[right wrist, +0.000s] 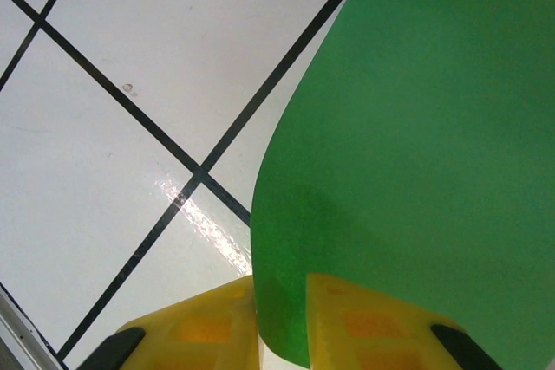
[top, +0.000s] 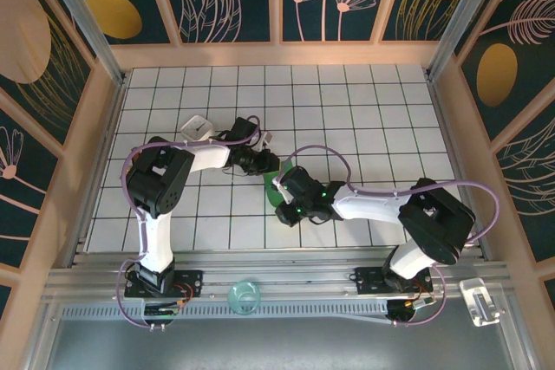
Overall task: Fold a paper plane with a square sheet of paper (pick it up from the middle)
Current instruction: Perform the third fold on the triangle at the bottom-center of the table.
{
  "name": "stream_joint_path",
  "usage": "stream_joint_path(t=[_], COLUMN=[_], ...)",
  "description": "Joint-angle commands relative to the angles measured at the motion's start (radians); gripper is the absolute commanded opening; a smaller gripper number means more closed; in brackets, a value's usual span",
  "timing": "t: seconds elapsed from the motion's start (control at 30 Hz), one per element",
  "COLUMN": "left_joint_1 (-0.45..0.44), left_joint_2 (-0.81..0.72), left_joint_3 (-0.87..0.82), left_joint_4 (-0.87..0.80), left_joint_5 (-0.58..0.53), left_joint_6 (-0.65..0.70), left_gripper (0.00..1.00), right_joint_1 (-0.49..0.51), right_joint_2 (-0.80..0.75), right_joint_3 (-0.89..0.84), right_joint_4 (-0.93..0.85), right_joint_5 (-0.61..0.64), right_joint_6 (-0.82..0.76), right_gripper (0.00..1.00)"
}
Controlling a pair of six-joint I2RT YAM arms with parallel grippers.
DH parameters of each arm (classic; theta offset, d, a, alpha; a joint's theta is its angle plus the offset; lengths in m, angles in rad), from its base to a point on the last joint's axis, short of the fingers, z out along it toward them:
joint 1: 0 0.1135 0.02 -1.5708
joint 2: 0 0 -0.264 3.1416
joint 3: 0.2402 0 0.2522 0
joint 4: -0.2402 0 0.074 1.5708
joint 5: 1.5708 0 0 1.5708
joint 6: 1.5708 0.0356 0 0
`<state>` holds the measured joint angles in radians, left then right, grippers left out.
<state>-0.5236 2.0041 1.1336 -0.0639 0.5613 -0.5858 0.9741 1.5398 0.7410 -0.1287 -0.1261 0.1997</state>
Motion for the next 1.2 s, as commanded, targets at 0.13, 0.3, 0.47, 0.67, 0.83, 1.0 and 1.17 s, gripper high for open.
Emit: stream_joint_path(t=[0.13, 0.3, 0.47, 0.67, 0.83, 1.0, 1.17], left_joint_1=[-0.008, -0.02, -0.035, -0.036, -0.036, -0.037, -0.037], left_joint_2=[0.078, 0.08, 0.084, 0.091, 0.096, 0.098, 0.098], left_joint_3=[-0.008, 0.006, 0.012, 0.02, 0.029, 0.032, 0.032], left_joint_4=[-0.096, -0.103, -0.105, -0.111, -0.12, -0.126, -0.131], left_joint_5=[-0.034, -0.022, -0.017, -0.023, -0.025, -0.032, -0.041], left_joint_6=[0.062, 0.078, 0.082, 0.085, 0.09, 0.097, 0.101], left_gripper=[0.24, 0.24, 0.24, 0.24, 0.24, 0.25, 0.26], right_joint_1=[-0.007, -0.011, -0.029, -0.063, -0.094, -0.138, -0.196], right_joint_2=[-0.027, -0.026, -0.014, -0.013, -0.023, -0.032, -0.059], right_joint_3=[0.008, 0.017, 0.035, 0.048, 0.033, 0.013, -0.033], right_joint_4=[0.021, 0.026, 0.031, 0.021, 0.033, 0.072, 0.117], right_joint_5=[-0.026, -0.052, -0.077, -0.091, -0.126, -0.19, -0.256], right_joint_6=[-0.016, -0.009, -0.013, -0.028, -0.025, 0.001, 0.041], right_gripper=[0.08, 0.07, 0.07, 0.09, 0.08, 0.05, 0.02])
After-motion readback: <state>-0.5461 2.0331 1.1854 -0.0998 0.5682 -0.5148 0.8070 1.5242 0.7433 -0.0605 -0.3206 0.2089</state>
